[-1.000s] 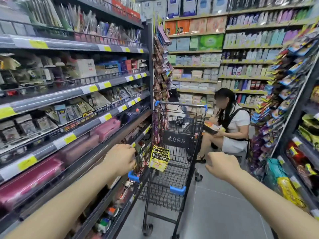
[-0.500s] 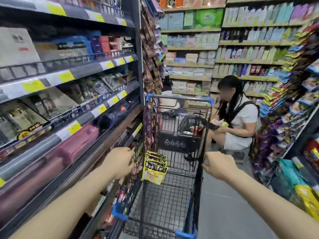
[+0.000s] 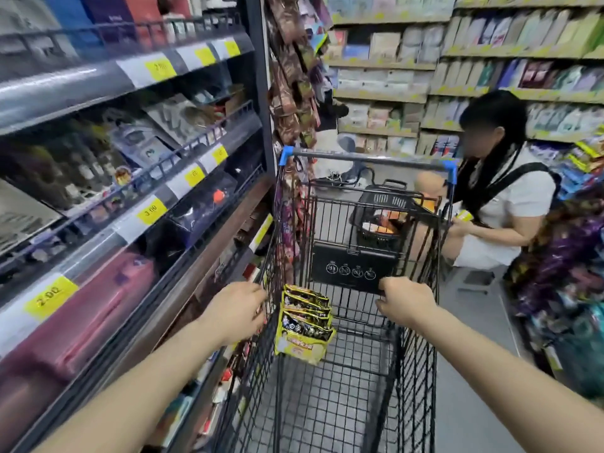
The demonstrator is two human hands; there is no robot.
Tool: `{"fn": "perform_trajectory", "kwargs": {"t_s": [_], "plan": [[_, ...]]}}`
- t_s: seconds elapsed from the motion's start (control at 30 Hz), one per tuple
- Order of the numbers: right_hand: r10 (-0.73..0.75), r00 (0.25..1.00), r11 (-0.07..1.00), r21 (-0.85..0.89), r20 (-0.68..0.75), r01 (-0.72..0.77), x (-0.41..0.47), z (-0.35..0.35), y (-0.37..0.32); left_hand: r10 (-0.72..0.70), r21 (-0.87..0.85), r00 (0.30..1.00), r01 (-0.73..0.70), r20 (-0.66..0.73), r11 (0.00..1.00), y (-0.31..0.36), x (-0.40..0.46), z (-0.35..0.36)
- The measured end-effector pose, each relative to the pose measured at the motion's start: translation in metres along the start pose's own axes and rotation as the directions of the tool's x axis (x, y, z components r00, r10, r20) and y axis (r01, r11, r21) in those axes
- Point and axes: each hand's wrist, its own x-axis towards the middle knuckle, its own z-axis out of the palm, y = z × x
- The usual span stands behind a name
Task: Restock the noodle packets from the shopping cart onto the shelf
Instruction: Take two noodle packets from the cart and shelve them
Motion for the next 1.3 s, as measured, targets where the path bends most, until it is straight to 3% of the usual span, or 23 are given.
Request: {"fn": "perform_trajectory", "kwargs": {"t_s": [0.17, 0.47, 0.57, 0.67, 0.8, 0.87, 1.07, 1.17, 1.3], "plan": [[0.044, 0.991, 0.999, 0.024, 0.13, -0.047, 0.047, 0.066, -0.013, 0.089, -0.052, 0.994, -0.086, 0.059, 0.995, -0.01, 0.038, 0.056], [0.109, 0.941, 0.984, 0.1, 0.321, -0.148, 0.106, 0.198, -0.042, 0.219, -0.113, 0.976, -0.218, -0.005, 0.969, -0.029, 0.071, 0.152], [0.147, 0.91, 0.961, 0.16, 0.389, -0.224, 0.122, 0.237, -0.052, 0.212, -0.18, 0.977, -0.208, 0.005, 0.961, -0.035, 0.071, 0.17], [0.177, 0.855, 0.904, 0.263, 0.488, -0.337, 0.133, 0.268, -0.063, 0.231, -0.143, 0.973, -0.232, -0.022, 0.962, -0.036, 0.069, 0.184], [0.27, 0.796, 0.783, 0.358, 0.541, -0.509, 0.139, 0.291, -0.077, 0.256, -0.113, 0.965, -0.261, -0.059, 0.959, -0.035, 0.067, 0.196], [0.29, 0.777, 0.658, 0.473, 0.559, -0.585, 0.143, 0.308, -0.081, 0.25, -0.097, 0.966, -0.256, -0.063, 0.962, -0.033, 0.066, 0.199], [0.338, 0.693, 0.105, 0.706, 0.637, -0.701, 0.149, 0.333, -0.091, 0.227, -0.098, 0.967, -0.238, -0.113, 0.966, -0.03, 0.065, 0.205], [0.302, 0.727, 0.083, 0.743, 0.616, -0.664, 0.152, 0.341, -0.105, 0.217, -0.13, 0.968, -0.233, -0.125, 0.964, -0.032, 0.065, 0.208], [0.396, 0.728, 0.044, 0.78, 0.56, -0.624, 0.157, 0.355, -0.122, 0.207, -0.156, 0.969, -0.228, -0.137, 0.961, -0.033, 0.064, 0.21]]}}
